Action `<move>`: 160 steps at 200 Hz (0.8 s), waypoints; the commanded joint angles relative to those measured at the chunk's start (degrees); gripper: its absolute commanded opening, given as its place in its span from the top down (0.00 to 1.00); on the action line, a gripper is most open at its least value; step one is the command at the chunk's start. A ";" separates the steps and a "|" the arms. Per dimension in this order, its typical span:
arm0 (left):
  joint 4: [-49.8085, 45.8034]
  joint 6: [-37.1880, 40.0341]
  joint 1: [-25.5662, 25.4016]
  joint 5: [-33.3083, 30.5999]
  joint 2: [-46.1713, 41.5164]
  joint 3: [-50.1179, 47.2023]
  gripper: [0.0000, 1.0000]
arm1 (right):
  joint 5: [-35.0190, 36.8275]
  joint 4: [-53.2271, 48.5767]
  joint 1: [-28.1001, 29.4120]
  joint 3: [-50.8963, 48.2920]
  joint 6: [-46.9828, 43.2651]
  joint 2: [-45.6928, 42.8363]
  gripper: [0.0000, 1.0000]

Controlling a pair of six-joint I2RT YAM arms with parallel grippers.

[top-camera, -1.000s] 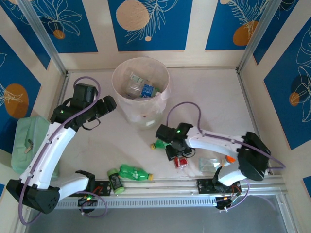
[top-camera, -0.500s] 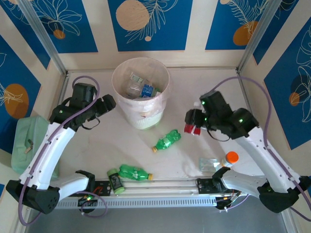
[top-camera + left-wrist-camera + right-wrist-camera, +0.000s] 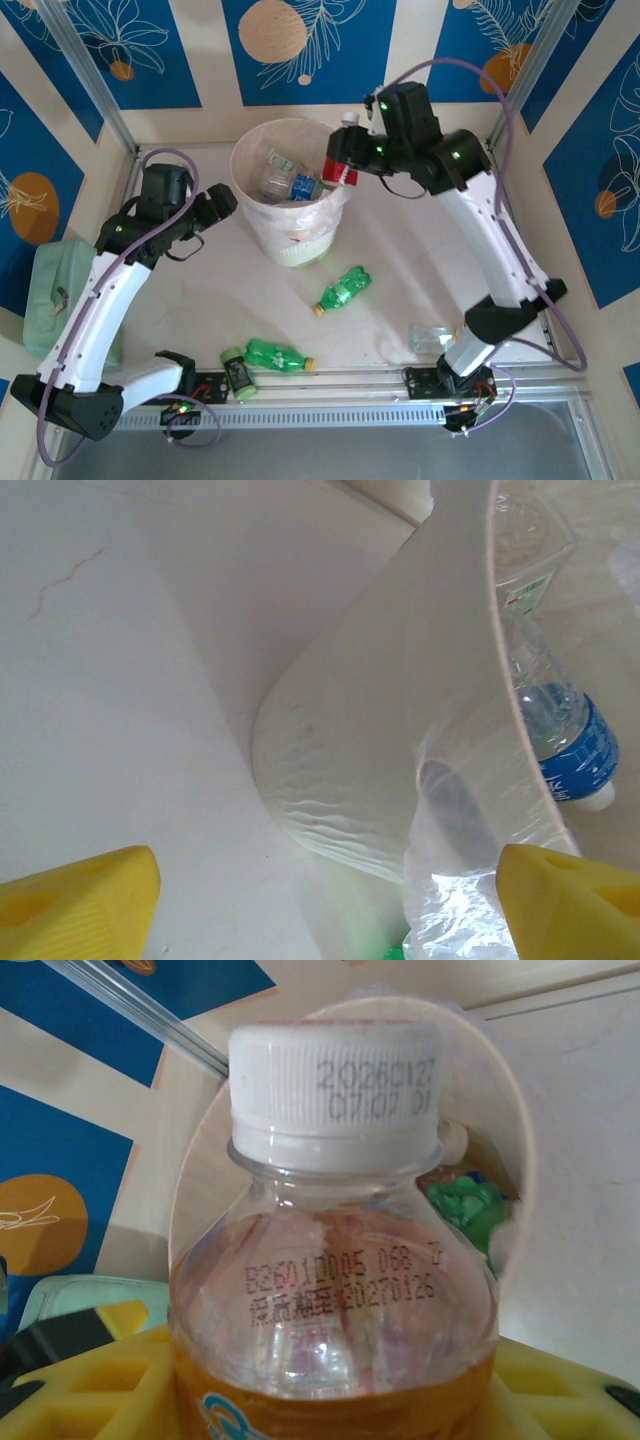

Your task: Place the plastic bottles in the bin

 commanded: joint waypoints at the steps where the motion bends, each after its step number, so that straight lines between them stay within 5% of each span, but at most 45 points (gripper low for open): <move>1: 1.79 -0.82 0.77 1.49 -0.18 0.28 0.13 | -2.95 -2.34 -0.57 6.42 -1.99 4.67 0.46; 45: 2.57 -0.94 0.85 1.84 -0.36 -1.53 0.13 | -4.52 -5.12 -2.18 14.67 -2.36 13.31 0.39; 108: 3.97 -0.83 1.73 2.78 0.60 -1.98 0.13 | -5.72 -6.79 -2.74 18.93 -2.80 16.34 0.13; 160: 5.47 -1.36 2.54 3.94 0.91 -0.54 0.13 | 0.57 -6.96 5.67 14.39 -10.01 8.87 0.11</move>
